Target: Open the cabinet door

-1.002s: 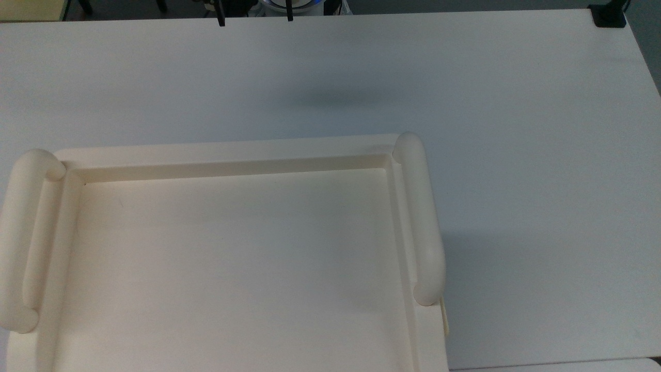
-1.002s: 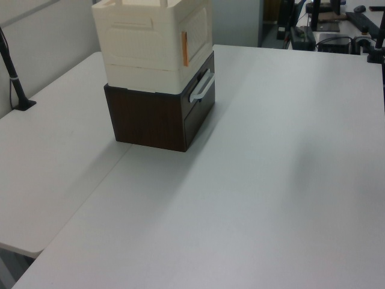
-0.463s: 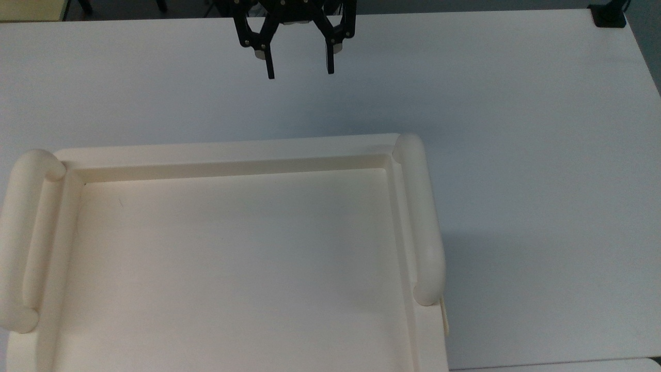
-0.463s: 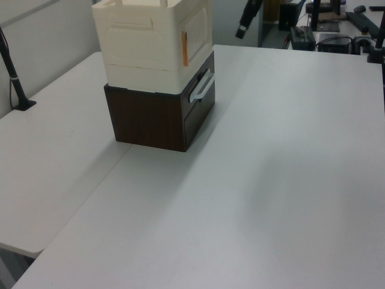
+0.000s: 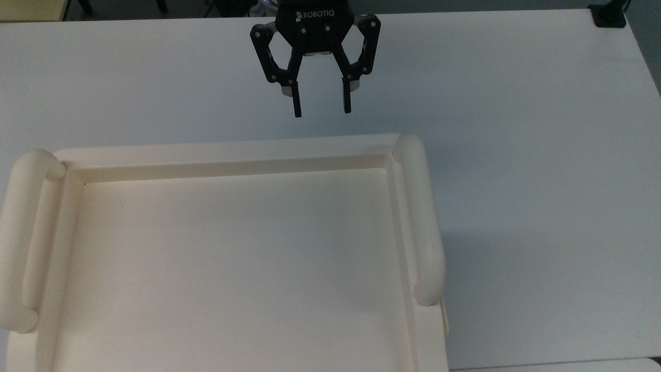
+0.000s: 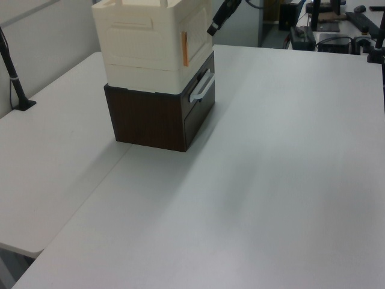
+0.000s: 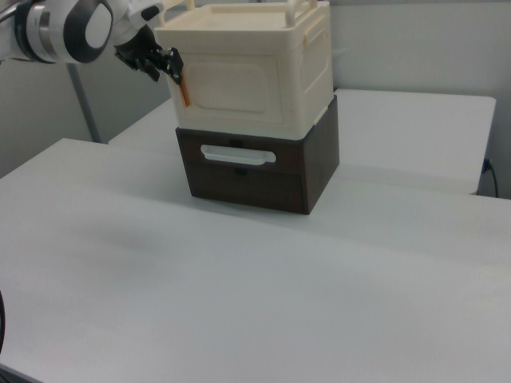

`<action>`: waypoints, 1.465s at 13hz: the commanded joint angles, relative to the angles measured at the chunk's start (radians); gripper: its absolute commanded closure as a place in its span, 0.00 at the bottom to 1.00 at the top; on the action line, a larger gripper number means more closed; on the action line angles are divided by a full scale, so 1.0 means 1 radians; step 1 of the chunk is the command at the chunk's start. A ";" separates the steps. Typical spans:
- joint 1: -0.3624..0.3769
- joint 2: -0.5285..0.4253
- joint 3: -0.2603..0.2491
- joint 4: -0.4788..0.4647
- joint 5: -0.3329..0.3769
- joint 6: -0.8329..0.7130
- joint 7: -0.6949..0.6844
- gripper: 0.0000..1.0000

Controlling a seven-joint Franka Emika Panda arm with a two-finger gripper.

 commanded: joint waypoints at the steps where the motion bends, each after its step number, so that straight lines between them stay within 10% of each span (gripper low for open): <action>1: 0.019 0.036 -0.010 0.011 -0.010 0.124 0.027 0.44; 11: 0.039 0.144 -0.010 0.029 -0.013 0.335 0.027 0.48; 16: 0.039 0.169 -0.010 0.046 -0.039 0.335 0.026 1.00; 19: 0.038 0.168 -0.010 0.043 -0.042 0.332 0.018 1.00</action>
